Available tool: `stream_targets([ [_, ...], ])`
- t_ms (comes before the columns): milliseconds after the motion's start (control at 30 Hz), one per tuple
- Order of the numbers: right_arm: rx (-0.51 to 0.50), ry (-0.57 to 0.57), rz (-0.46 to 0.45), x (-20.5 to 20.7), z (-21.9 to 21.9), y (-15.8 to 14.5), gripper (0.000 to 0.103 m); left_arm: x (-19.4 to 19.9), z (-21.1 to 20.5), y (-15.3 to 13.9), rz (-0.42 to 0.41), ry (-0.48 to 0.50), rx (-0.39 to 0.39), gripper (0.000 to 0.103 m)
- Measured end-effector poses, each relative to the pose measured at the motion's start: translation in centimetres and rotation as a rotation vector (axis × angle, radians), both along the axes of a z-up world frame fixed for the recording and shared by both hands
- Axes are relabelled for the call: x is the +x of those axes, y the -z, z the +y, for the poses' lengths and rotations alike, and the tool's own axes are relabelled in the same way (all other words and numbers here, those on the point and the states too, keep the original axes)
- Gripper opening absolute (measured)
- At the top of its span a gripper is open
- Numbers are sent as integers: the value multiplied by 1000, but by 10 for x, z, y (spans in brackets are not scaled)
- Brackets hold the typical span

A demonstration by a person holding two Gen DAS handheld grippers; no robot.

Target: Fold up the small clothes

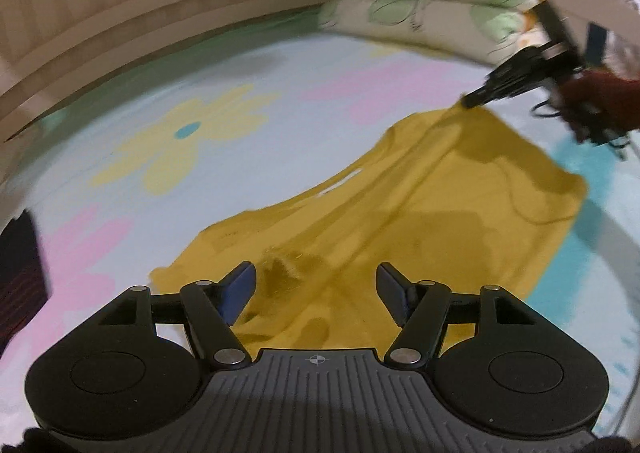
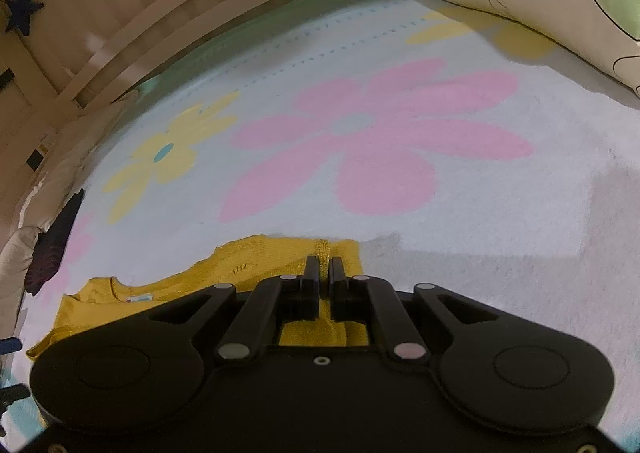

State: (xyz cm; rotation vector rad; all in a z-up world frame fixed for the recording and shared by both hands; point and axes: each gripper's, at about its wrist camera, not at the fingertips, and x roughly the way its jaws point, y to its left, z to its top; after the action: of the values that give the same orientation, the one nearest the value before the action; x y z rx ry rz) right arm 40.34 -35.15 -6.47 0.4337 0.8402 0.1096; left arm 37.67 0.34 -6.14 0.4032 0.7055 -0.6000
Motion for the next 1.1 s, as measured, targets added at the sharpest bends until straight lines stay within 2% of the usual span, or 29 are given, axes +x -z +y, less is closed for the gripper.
stream_targets([
  [67, 3, 2, -1, 0, 0, 0, 12, 5, -3, 5, 13, -11, 23, 63],
  [233, -1, -5, -2, 0, 0, 0, 12, 14, -3, 17, 26, -51, 45, 38],
  [300, 0, -6, -4, 0, 0, 0, 13, 17, 1, 18, 35, -68, 33, 31],
  [433, 2, -12, -8, -1, 0, 0, 13, 24, 10, 20, 72, -92, -38, 4],
  [500, 1, -17, -11, -3, 0, 0, 13, 27, 12, 17, 54, -123, -60, 4],
  [667, 2, -18, -53, -5, -2, -9, 13, 43, 22, -3, -56, -226, -123, 4],
  [767, 6, -7, -80, -4, -3, -14, 13, 57, 29, -6, -81, -282, -141, 4],
  [933, 9, 16, -99, -1, -4, -14, 13, 77, 34, 2, -81, -348, -159, 4],
  [1100, 11, 14, -74, 4, -3, -7, 14, 86, 30, 14, -66, -354, -121, 5],
])
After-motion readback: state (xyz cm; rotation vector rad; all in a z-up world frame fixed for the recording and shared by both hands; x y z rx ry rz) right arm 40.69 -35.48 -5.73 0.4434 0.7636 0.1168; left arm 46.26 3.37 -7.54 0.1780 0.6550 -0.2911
